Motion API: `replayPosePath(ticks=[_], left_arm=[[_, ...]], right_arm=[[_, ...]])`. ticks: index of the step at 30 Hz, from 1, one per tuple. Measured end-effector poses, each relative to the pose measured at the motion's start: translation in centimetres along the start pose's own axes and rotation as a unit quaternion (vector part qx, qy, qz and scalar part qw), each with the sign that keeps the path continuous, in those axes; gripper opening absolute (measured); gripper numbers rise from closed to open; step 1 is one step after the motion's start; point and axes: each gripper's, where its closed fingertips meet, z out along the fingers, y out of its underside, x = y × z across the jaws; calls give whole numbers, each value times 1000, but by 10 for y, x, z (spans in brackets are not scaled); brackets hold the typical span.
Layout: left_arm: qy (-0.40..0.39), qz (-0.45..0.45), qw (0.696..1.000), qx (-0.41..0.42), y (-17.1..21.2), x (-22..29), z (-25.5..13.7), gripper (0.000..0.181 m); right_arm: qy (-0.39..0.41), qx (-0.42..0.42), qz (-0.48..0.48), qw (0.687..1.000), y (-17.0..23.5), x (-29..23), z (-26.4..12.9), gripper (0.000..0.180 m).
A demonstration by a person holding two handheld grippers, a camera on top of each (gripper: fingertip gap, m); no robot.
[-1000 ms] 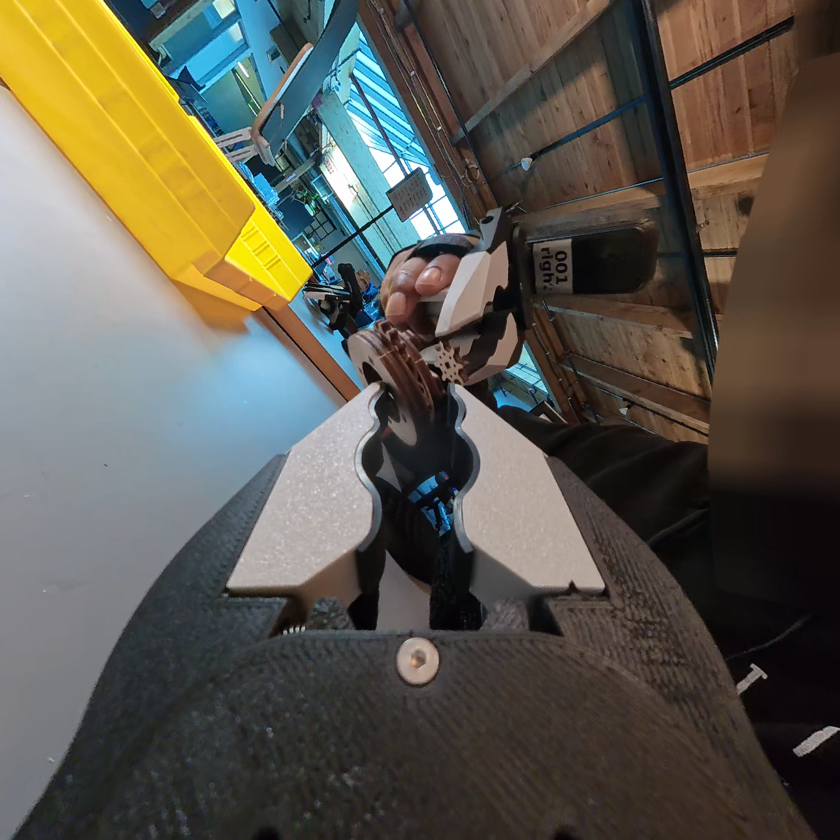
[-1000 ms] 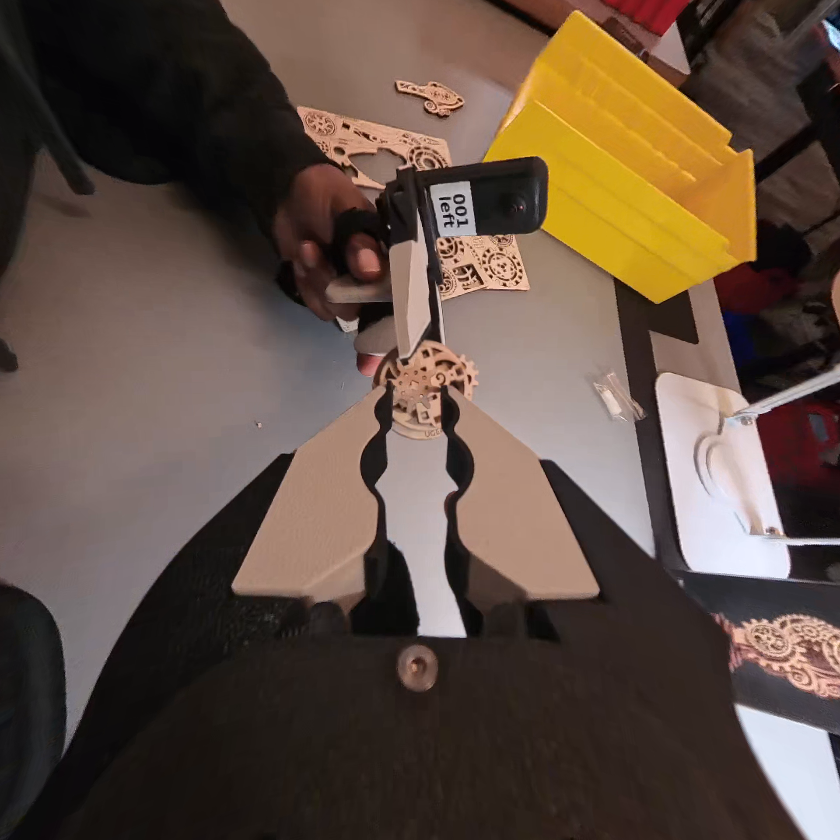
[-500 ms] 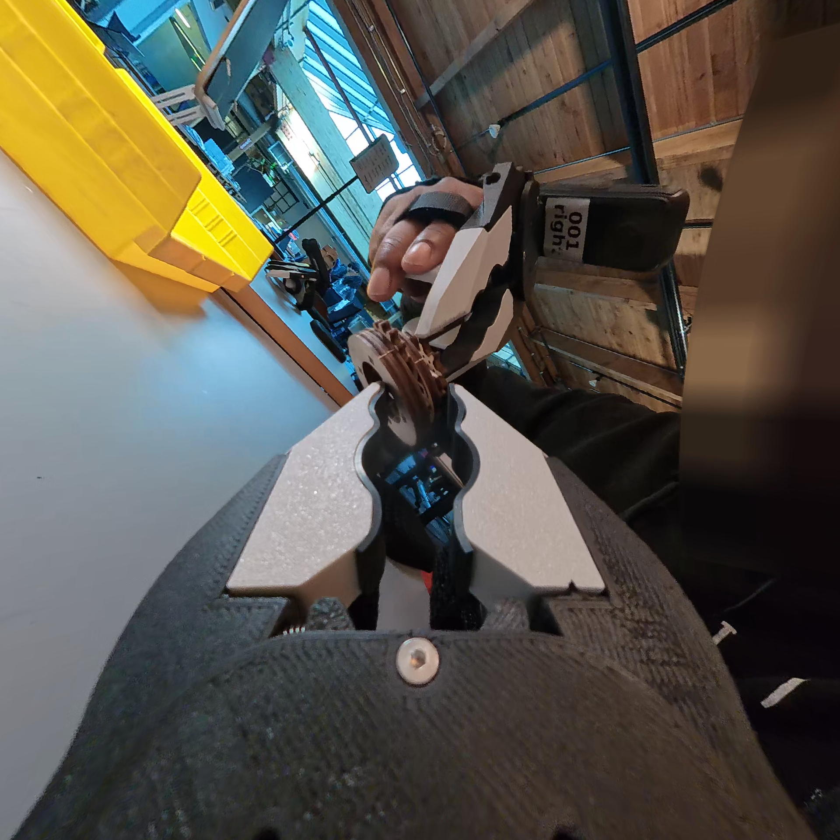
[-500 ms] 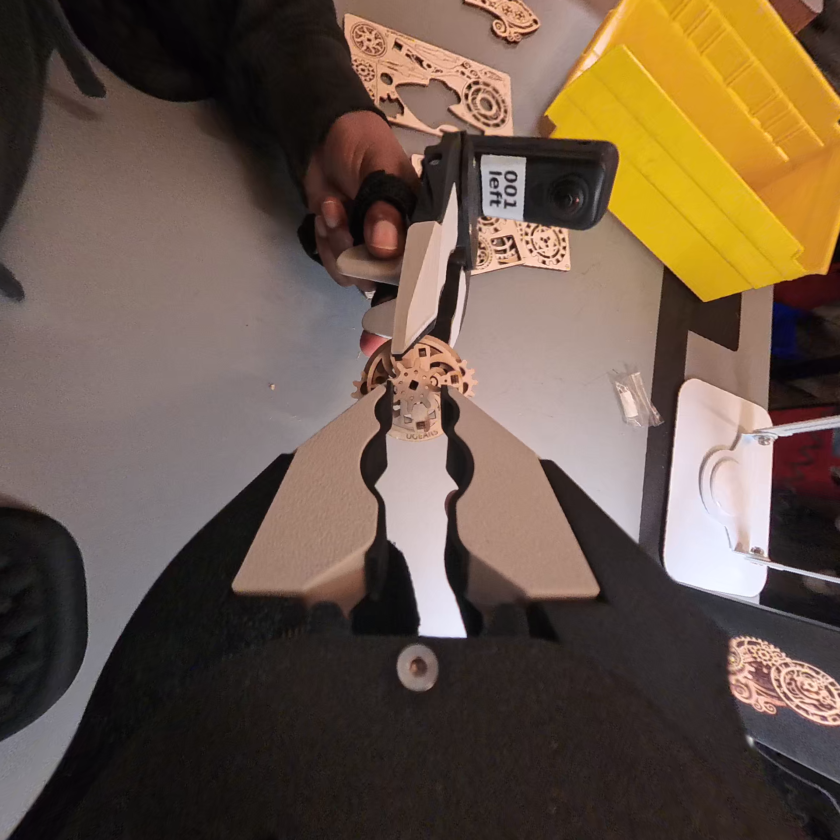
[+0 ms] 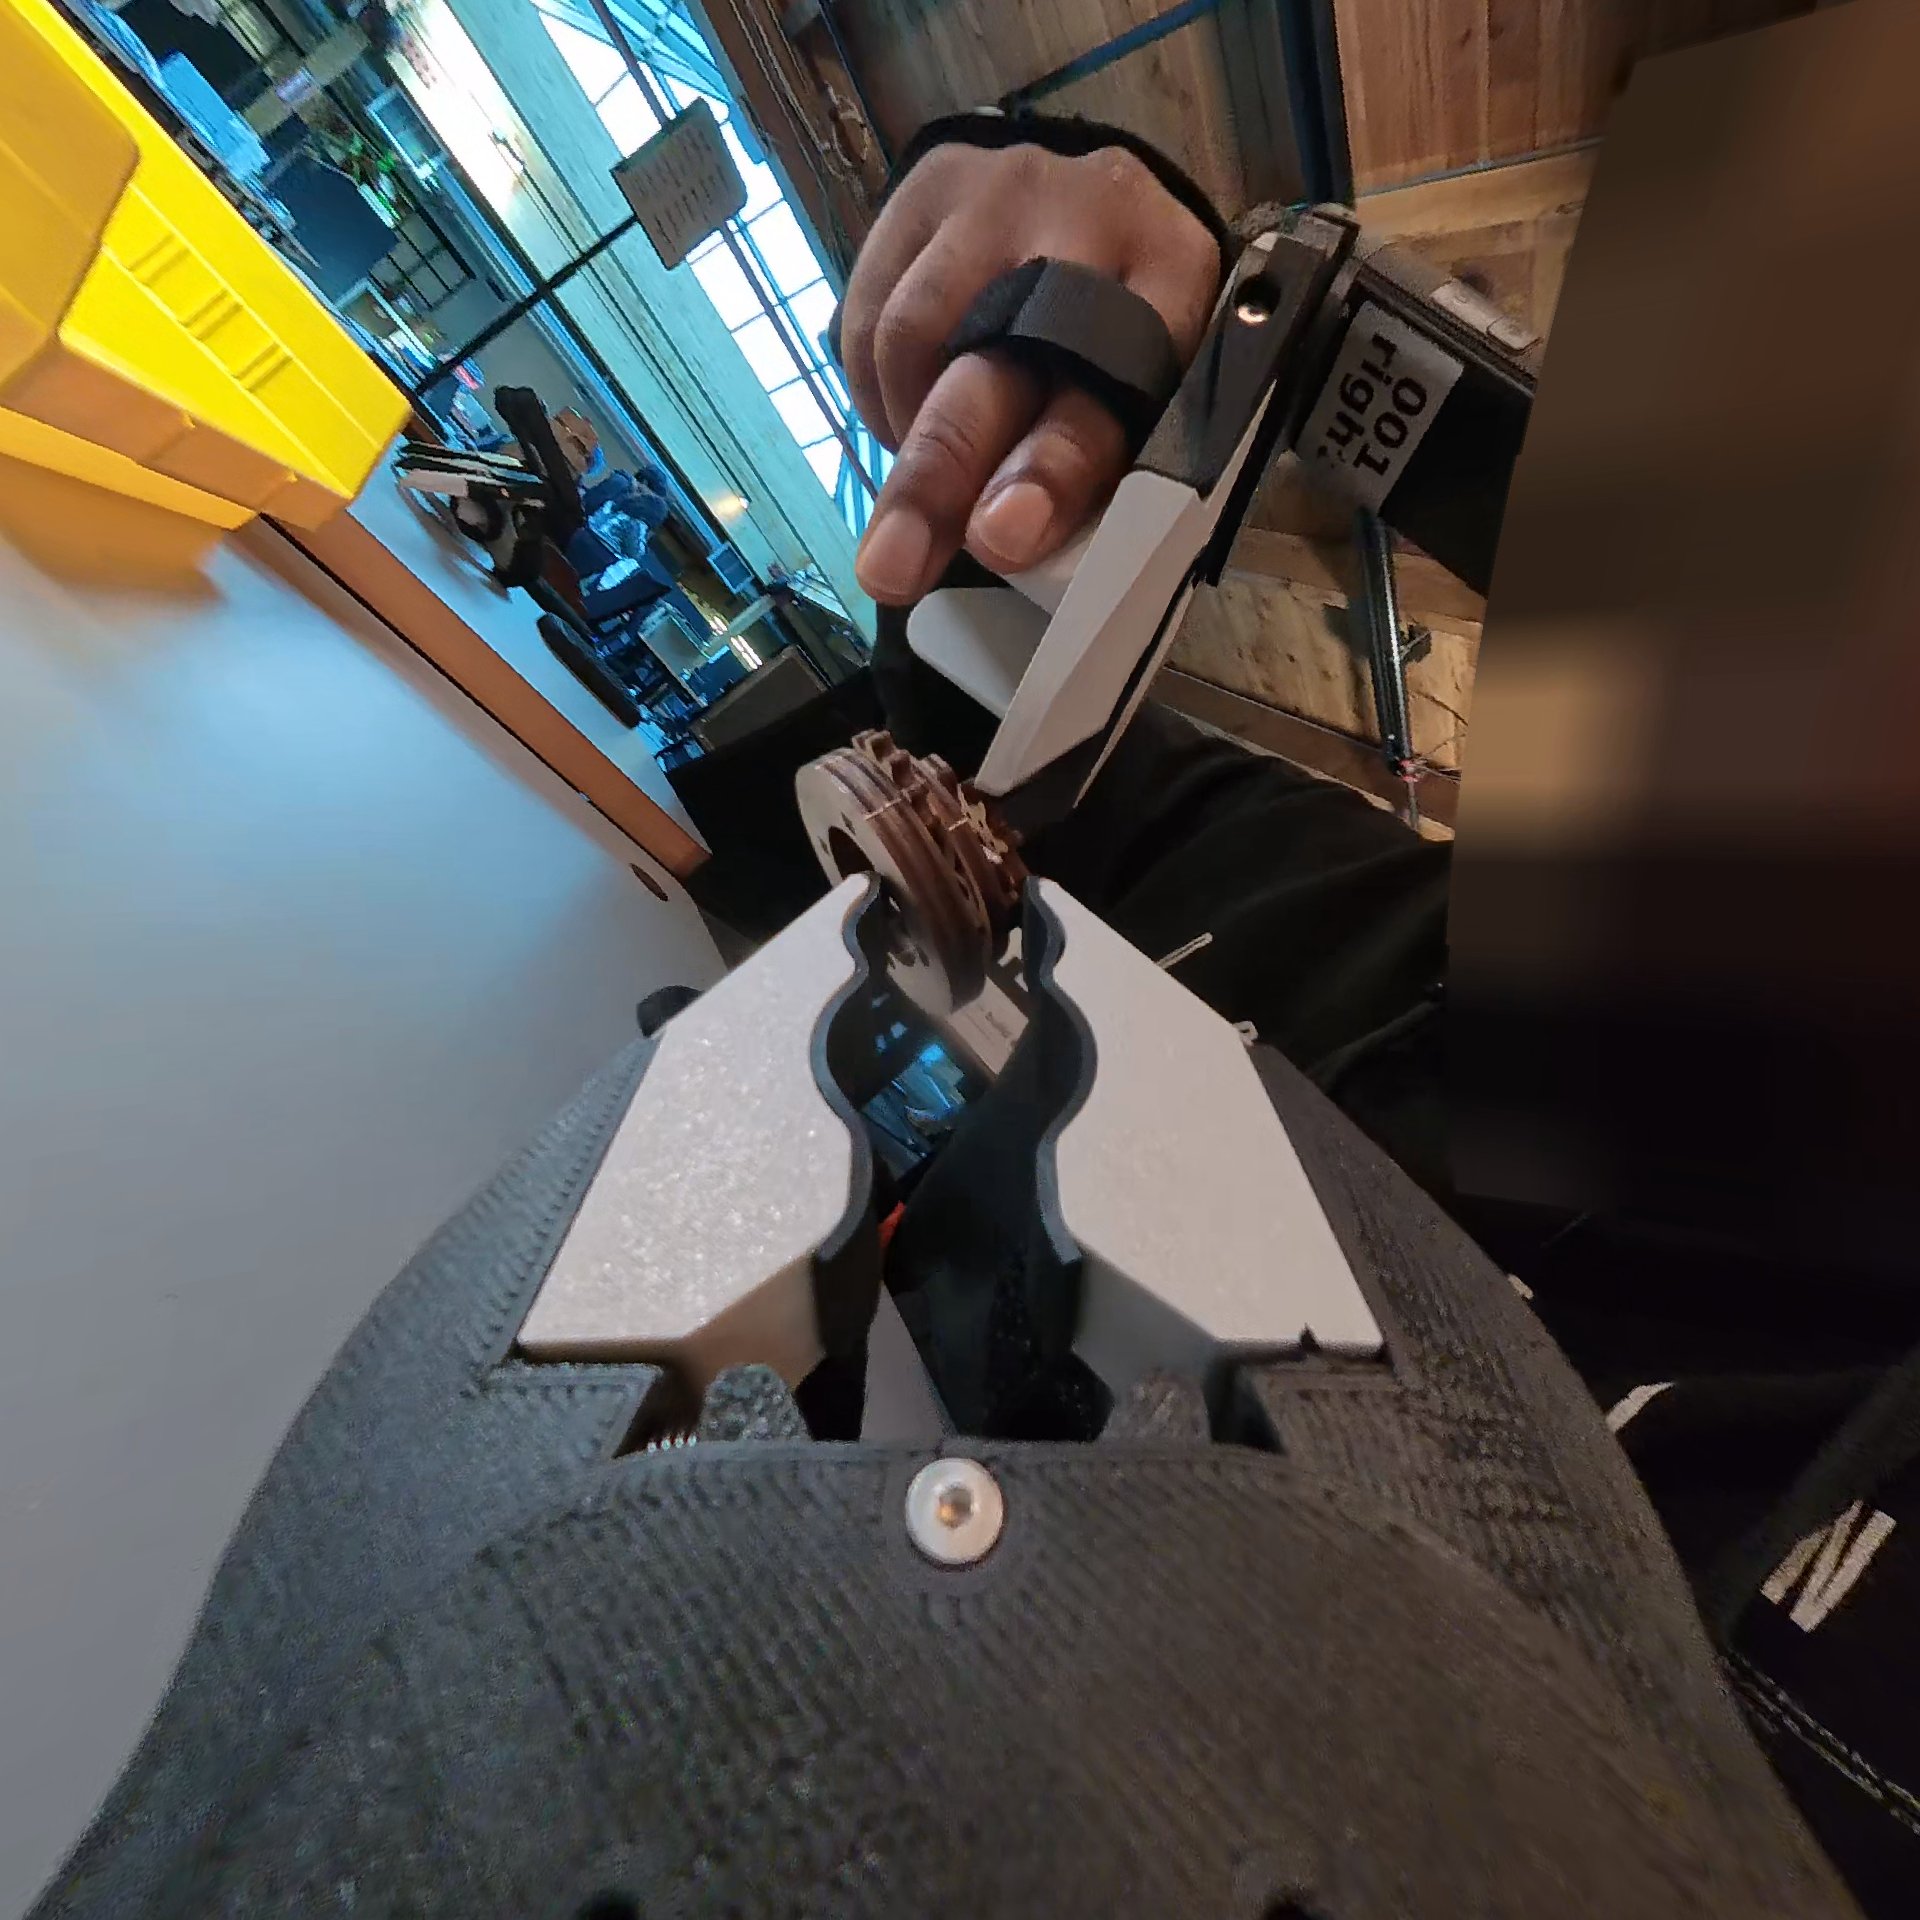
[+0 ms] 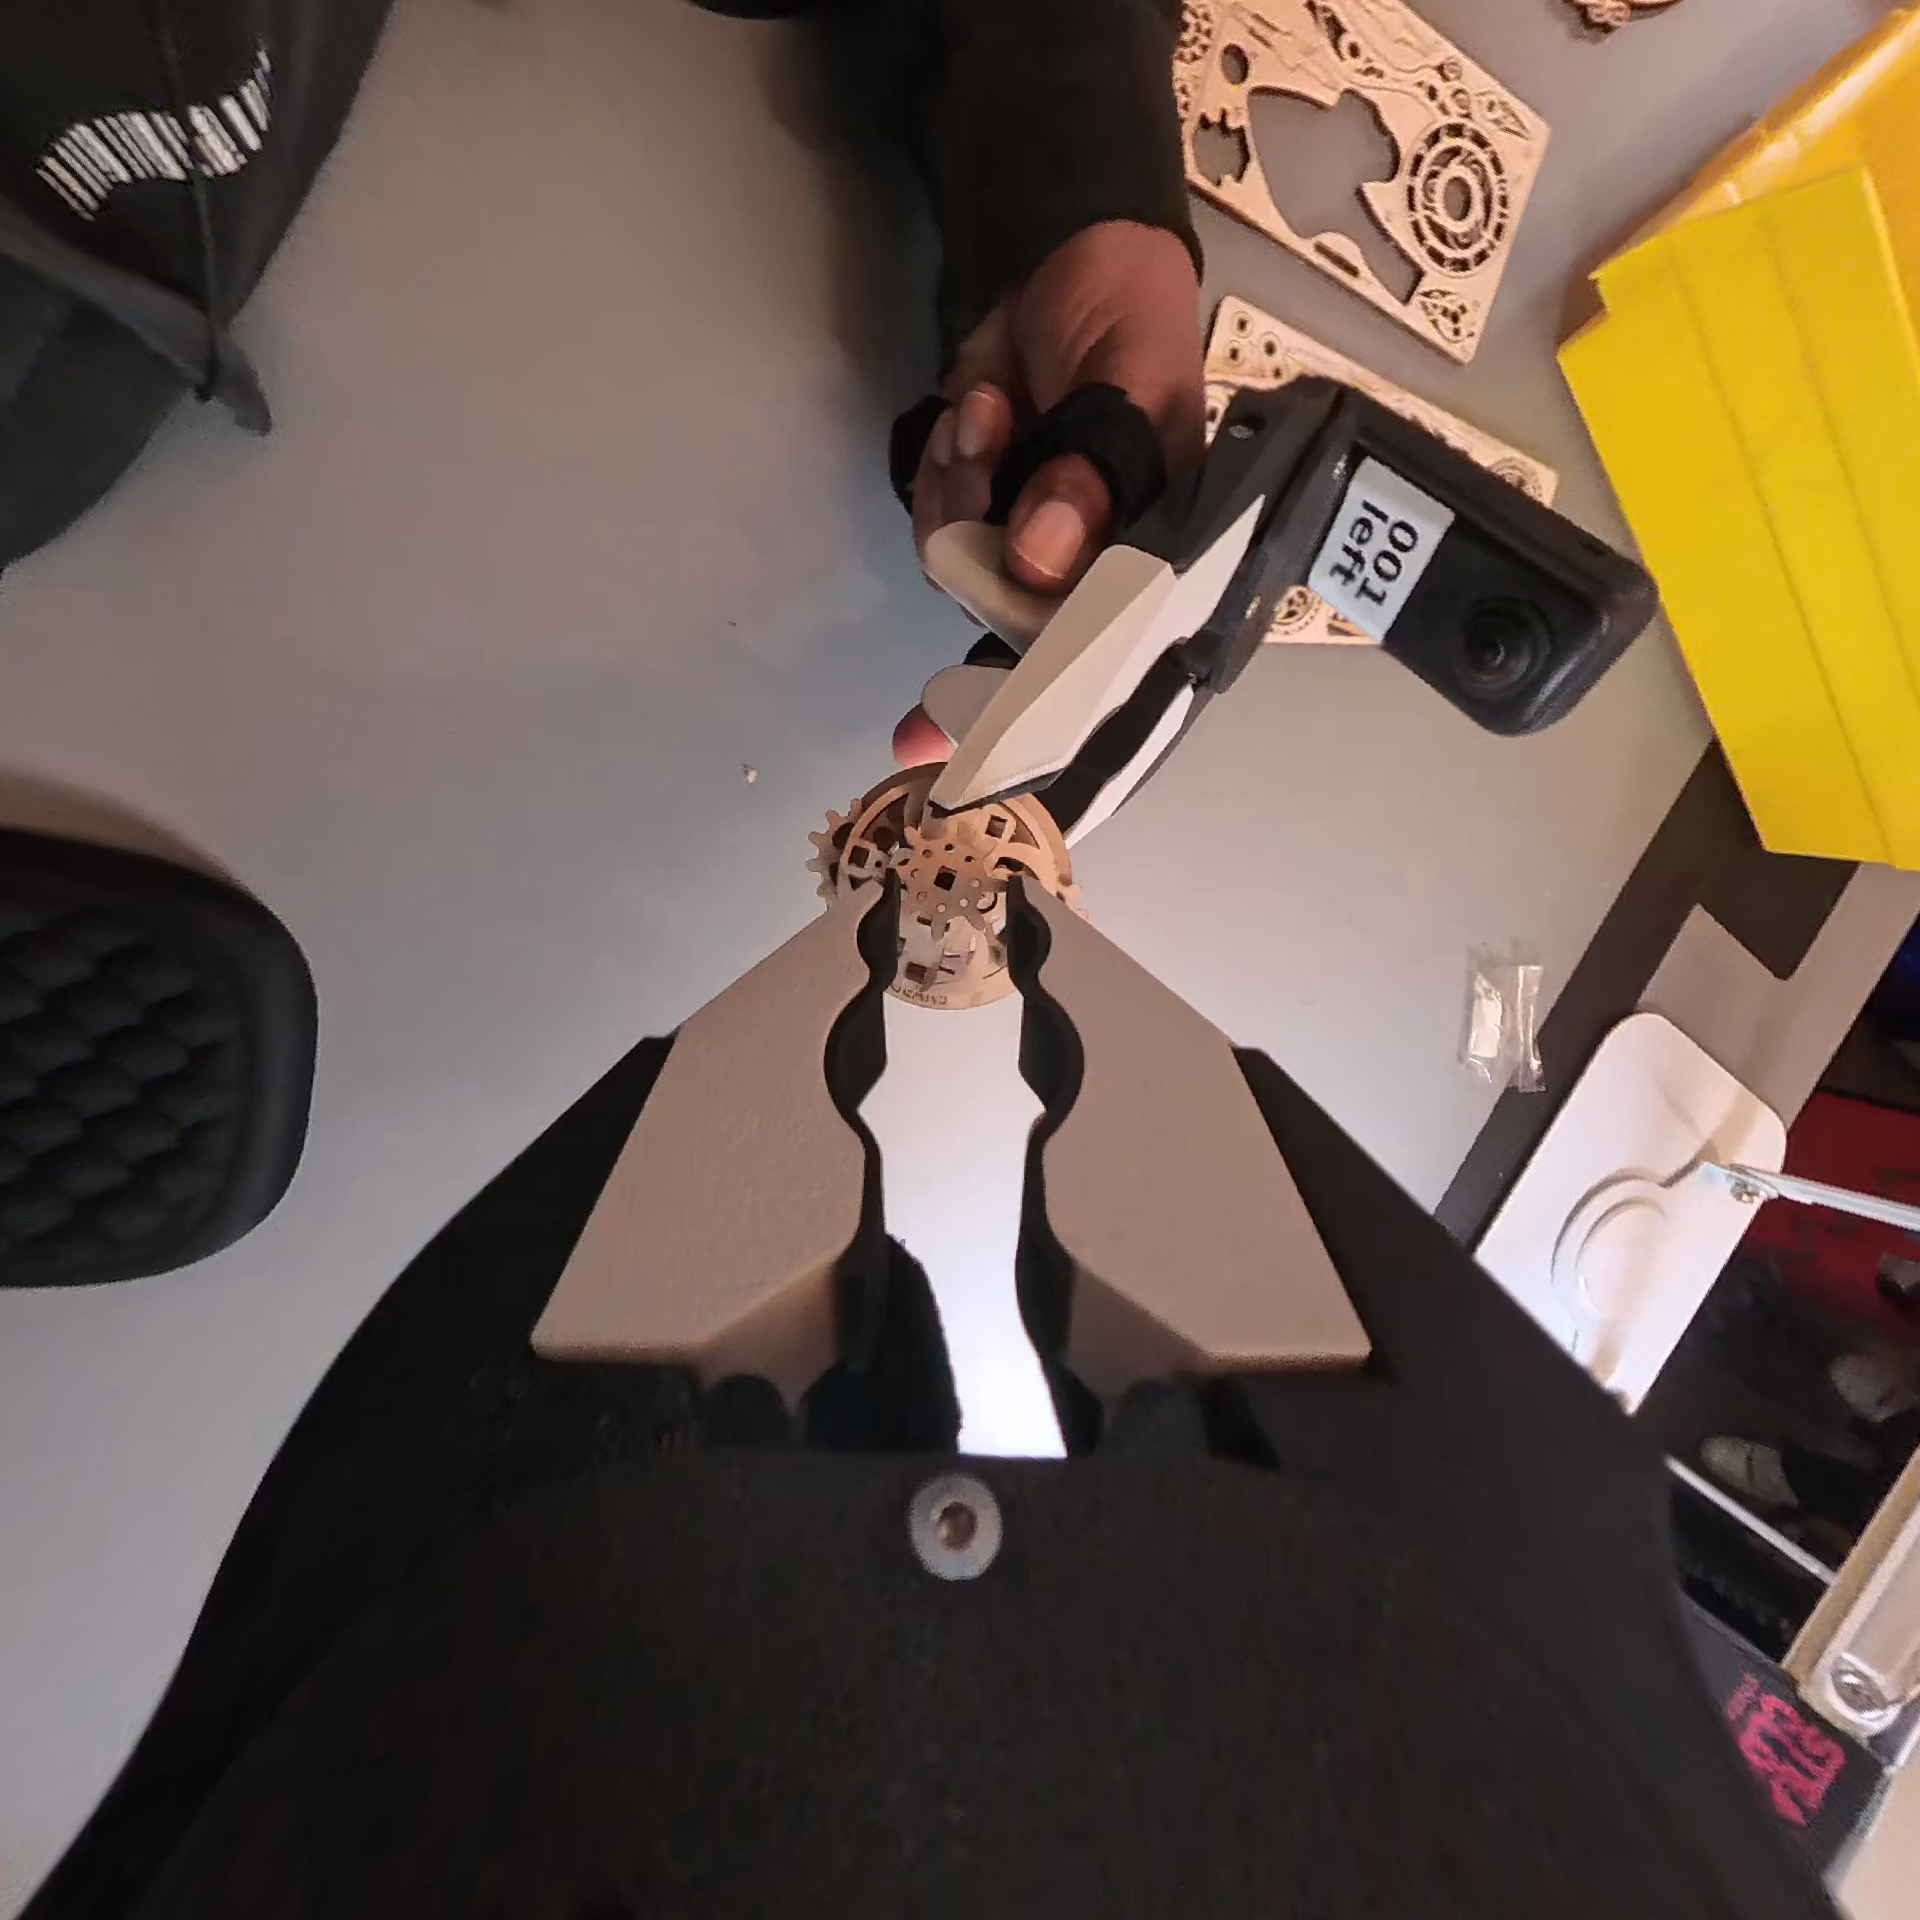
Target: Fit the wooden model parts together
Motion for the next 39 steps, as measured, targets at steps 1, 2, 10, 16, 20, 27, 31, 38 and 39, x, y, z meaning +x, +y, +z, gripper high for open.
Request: replayPosePath(ticks=[1,2,10,16,20,27,31,38,39], left_arm=[[7,-3,1000,-4,1,1,1,23],[11,-5,1000,-7,3,3,2,24],[29,-21,999,-13,5,7,3,24],[33,-26,999,-9,4,8,4,24],[25,-23,999,1,1,6,3,24],[28,-8,999,13,-3,10,2,24],[29,9,999,14,-4,12,1,24],[21,33,999,13,-5,14,1,23],[20,34,999,10,-4,14,1,23]], right_arm=[[-6,-4,-5,1000,-1,-2,0,18],[-13,-7,-10,1000,-2,-3,-1,18],[-29,-25,-19,999,-5,-6,-3,18],[-27,-33,-13,999,-7,-6,-3,18],[-14,-43,7,999,-5,-2,-3,18],[5,-31,32,999,-7,2,-6,18],[14,-30,37,999,-8,4,-9,18],[24,-36,36,998,-10,5,-9,18],[25,-35,33,999,-11,5,-9,18]])
